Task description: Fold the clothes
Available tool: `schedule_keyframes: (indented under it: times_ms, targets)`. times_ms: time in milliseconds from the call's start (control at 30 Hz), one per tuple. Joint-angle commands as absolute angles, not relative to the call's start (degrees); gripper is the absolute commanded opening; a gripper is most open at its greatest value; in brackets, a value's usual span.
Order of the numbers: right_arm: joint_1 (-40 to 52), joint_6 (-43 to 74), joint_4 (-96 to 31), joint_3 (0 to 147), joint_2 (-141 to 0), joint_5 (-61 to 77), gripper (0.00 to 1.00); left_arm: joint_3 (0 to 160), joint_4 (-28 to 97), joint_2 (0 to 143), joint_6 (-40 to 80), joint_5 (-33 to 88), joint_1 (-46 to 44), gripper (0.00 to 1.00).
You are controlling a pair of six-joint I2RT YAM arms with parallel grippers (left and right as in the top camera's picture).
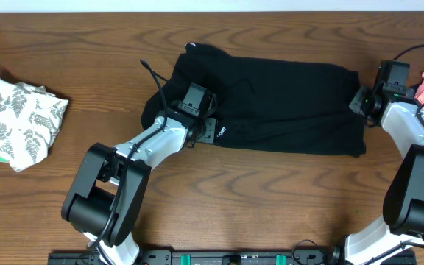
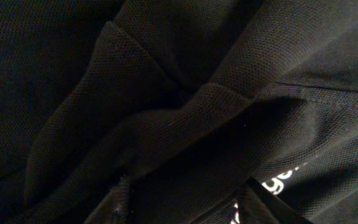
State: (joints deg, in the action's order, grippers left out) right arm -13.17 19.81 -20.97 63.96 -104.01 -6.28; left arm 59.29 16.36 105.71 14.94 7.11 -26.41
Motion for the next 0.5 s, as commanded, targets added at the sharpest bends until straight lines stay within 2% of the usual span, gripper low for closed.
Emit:
schedule_keyframes:
  times_ms: [0,100,200,467]
  targets:
    - [-14.2,18.0,-21.5,64.0,-104.6,-7.5,0.35,58.1,17.7,107.4,14.6,5.9,-26.4,0.56]
    - [-14.2,13.8,-23.0,64.0,-104.4,-7.5,0.39,57.6,17.7,107.4,14.6,5.3,-26.4,0.56]
    - [-14.1,10.0,-25.1,64.0,-103.3,-4.9,0.35,57.4,17.8,107.4,14.6,3.9,-26.3,0.56]
    - [-7.4,-12.6,-28.5,64.0,-96.7,16.4,0.29,57.4,17.3,107.4,16.8,1.9,-22.9,0.56]
